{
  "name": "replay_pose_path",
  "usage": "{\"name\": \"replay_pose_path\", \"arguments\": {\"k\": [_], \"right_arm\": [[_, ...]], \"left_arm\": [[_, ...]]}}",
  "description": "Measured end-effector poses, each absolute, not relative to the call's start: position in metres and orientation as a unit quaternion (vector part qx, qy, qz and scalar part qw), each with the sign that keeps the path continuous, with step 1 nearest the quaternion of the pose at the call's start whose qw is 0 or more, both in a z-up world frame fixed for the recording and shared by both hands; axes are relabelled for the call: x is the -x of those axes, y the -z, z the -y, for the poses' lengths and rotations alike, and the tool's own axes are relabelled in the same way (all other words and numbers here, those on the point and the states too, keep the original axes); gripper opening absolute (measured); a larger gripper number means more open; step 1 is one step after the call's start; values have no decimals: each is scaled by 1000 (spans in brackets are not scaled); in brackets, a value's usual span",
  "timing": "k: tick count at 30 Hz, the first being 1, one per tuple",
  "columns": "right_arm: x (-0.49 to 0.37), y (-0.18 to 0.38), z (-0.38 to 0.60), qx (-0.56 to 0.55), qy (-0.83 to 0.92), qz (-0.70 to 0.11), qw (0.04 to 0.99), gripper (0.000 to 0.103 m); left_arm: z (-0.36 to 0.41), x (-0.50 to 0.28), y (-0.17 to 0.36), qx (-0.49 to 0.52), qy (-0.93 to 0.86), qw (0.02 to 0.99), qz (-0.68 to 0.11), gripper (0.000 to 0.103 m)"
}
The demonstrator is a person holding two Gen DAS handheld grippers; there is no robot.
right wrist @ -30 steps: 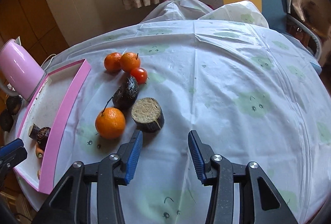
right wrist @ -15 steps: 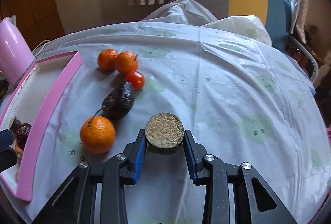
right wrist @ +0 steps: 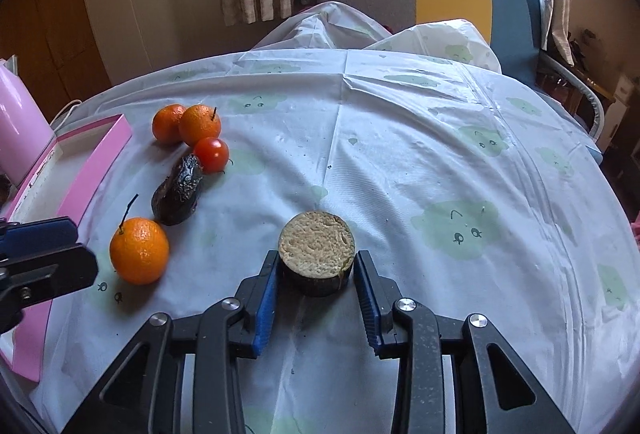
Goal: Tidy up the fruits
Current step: 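Grasp the tangerine with left tool while right tool holds the dark slice, then carry the tangerine into the pink tray and open the left tool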
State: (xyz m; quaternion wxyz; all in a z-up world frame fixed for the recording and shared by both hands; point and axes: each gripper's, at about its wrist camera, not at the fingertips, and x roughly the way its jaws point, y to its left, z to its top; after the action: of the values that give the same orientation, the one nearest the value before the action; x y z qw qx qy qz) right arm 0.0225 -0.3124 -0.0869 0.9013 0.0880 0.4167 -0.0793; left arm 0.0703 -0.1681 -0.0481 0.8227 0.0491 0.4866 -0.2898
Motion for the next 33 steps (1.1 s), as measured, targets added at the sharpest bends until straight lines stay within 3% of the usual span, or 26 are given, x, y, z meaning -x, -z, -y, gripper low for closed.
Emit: {"name": "replay_pose_path", "arguments": {"k": [7, 10, 33], "right_arm": [[-22, 88, 308, -70, 83, -412, 905, 38], [-22, 89, 310, -74, 81, -410, 905, 38], [-21, 91, 308, -64, 82, -407, 908, 38]], "left_arm": [[184, -87, 70, -56, 276, 817, -504, 50], [182, -94, 84, -36, 269, 808, -523, 41], [144, -56, 51, -38, 244, 838, -486, 39]]}}
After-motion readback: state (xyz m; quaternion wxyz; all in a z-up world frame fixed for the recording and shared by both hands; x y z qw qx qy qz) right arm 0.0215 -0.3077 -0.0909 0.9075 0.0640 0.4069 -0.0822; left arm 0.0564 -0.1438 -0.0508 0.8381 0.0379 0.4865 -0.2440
